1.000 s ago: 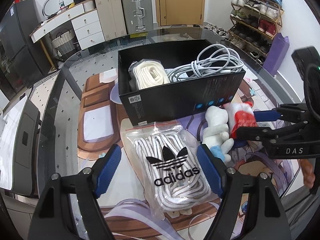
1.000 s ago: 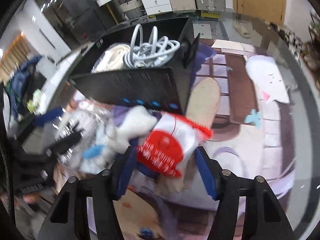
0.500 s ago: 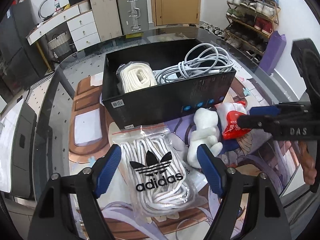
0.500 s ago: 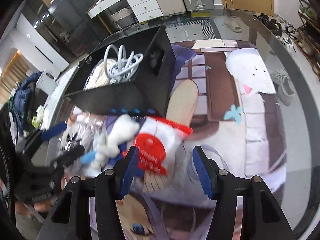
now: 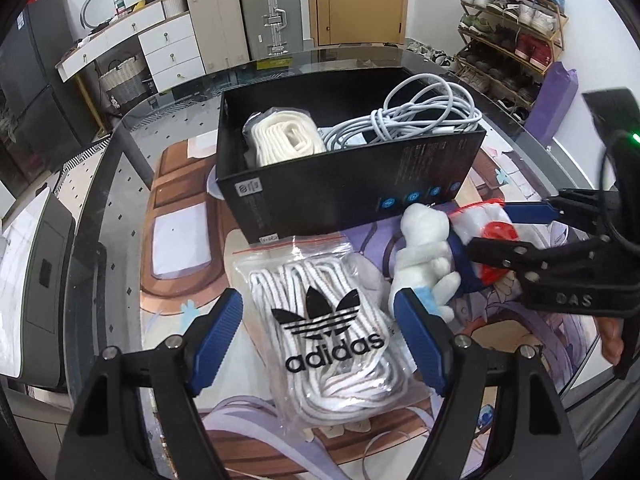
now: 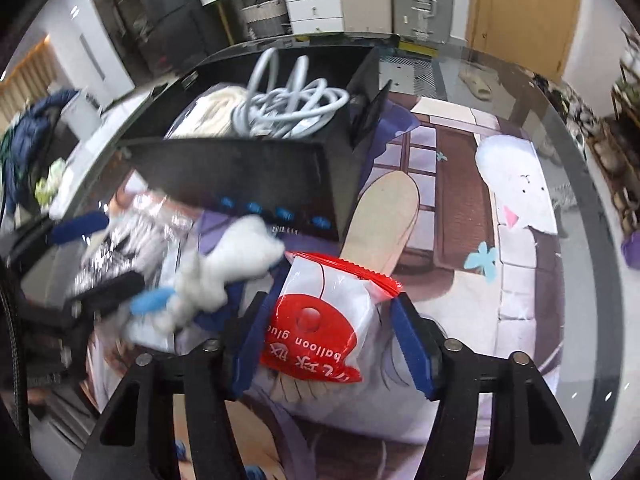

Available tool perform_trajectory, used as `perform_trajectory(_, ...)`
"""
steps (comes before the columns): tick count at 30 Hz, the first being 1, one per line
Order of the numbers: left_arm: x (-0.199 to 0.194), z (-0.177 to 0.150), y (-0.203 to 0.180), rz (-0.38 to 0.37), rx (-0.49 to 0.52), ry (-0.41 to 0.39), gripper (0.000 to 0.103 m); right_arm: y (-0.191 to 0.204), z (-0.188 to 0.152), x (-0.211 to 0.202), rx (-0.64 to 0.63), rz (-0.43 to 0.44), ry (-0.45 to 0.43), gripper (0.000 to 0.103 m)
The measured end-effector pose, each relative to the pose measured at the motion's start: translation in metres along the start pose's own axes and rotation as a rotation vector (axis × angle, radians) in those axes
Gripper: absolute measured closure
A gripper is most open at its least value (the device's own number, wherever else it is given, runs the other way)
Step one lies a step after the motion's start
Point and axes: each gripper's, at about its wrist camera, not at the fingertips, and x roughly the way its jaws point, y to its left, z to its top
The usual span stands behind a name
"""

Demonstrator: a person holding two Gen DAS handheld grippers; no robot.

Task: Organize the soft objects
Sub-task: 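Lift the adidas bag and red balloon packet toward the black box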

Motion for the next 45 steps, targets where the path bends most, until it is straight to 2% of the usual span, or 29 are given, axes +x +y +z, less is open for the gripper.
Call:
perform_trajectory(9,0.011,0.000,-0.007,0.006,0.020,0.030,0.024,0.022,-0.025,-0.016,-0.124,-0.019,0.002,0.047)
perform_trajectory(11,0.010,0.000,-0.002,0.006,0.009,0.036,0.031,0.021,-0.025,-0.016,-0.131,-0.018,0.002,0.047)
perform_trajectory(12,0.009,0.000,0.000,0.003,0.009,0.039,0.041,0.021,-0.026,-0.016,-0.131,-0.016,0.003,0.047)
perform_trajectory(15,0.011,-0.002,0.005,0.002,0.005,0.049,0.052,0.019,-0.026,-0.015,-0.130,-0.012,0.003,0.047)
perform_trajectory(22,0.003,-0.005,0.005,-0.008,0.038,0.033,0.066,0.017,-0.026,-0.017,-0.127,-0.013,-0.005,0.050)
perform_trajectory(34,-0.033,-0.014,0.001,-0.026,0.067,-0.042,0.068,0.023,-0.029,-0.042,-0.142,0.012,-0.062,0.052)
perform_trajectory(45,-0.078,-0.004,-0.004,-0.056,0.091,-0.150,0.068,0.034,-0.023,-0.085,-0.148,0.040,-0.171,0.052)
